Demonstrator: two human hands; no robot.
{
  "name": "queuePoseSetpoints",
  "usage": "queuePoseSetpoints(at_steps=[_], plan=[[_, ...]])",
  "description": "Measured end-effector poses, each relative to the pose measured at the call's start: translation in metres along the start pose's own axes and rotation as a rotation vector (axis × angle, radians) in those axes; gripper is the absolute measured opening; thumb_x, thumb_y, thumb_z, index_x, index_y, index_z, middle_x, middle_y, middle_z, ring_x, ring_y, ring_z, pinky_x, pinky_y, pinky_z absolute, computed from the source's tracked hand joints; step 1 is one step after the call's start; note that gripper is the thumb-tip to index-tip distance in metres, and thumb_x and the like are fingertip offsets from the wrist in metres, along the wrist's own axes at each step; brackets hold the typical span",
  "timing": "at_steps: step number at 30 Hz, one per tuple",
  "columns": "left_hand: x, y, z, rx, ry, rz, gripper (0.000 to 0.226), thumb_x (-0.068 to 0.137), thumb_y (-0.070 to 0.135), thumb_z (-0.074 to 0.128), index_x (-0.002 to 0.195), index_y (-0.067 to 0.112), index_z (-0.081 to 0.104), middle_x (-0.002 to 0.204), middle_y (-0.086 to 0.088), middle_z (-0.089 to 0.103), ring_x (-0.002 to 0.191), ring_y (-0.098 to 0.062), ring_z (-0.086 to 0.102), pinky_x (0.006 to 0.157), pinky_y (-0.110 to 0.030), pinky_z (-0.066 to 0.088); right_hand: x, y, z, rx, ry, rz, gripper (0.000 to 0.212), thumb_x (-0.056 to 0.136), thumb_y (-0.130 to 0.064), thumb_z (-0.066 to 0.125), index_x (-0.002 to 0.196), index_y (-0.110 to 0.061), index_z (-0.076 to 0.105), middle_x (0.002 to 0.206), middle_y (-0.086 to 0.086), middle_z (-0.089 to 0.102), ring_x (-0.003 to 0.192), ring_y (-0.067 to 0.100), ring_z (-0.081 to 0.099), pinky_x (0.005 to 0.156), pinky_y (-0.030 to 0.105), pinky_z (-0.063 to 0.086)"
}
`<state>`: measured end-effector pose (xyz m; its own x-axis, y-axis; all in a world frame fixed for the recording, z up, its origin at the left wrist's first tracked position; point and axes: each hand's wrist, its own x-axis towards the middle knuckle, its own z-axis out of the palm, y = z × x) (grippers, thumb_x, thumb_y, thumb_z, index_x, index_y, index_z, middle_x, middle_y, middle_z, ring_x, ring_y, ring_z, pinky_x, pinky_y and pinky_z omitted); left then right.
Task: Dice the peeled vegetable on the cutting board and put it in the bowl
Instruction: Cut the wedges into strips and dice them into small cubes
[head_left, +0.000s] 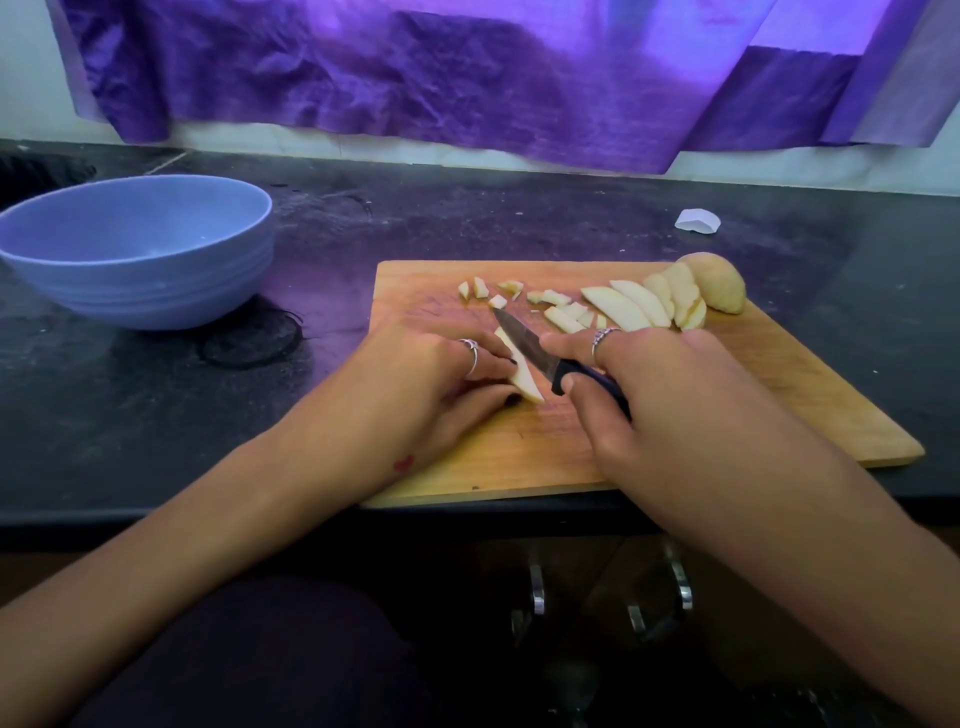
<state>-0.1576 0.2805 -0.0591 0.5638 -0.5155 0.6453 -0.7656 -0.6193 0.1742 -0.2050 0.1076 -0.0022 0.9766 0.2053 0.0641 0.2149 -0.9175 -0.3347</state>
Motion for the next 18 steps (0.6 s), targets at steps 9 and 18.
queuePoseSetpoints(at_steps=[9,18], plan=[[0.004,-0.001,0.0,-0.025,-0.056,0.002,0.029,0.084,0.027,0.054,0.086,0.009,0.076,0.085,-0.003,0.073,0.081,-0.011,0.061,0.077,-0.023,0.045,0.018,-0.016,-0.024,-0.099,-0.089,-0.01,0.028,0.093,-0.028,0.05,0.12,-0.029,0.057,0.073,-0.005,0.045,0.06,0.01,0.044,0.051,0.021,0.038],[0.007,-0.002,0.003,0.036,-0.04,-0.033,0.031,0.08,0.028,0.053,0.07,0.008,0.074,0.071,-0.006,0.069,0.068,-0.027,0.066,0.065,-0.034,0.042,0.027,-0.024,-0.025,-0.182,-0.089,-0.003,0.027,0.092,-0.024,0.053,0.119,-0.025,0.051,0.073,-0.002,0.041,0.05,0.015,0.044,0.047,0.023,0.03]])
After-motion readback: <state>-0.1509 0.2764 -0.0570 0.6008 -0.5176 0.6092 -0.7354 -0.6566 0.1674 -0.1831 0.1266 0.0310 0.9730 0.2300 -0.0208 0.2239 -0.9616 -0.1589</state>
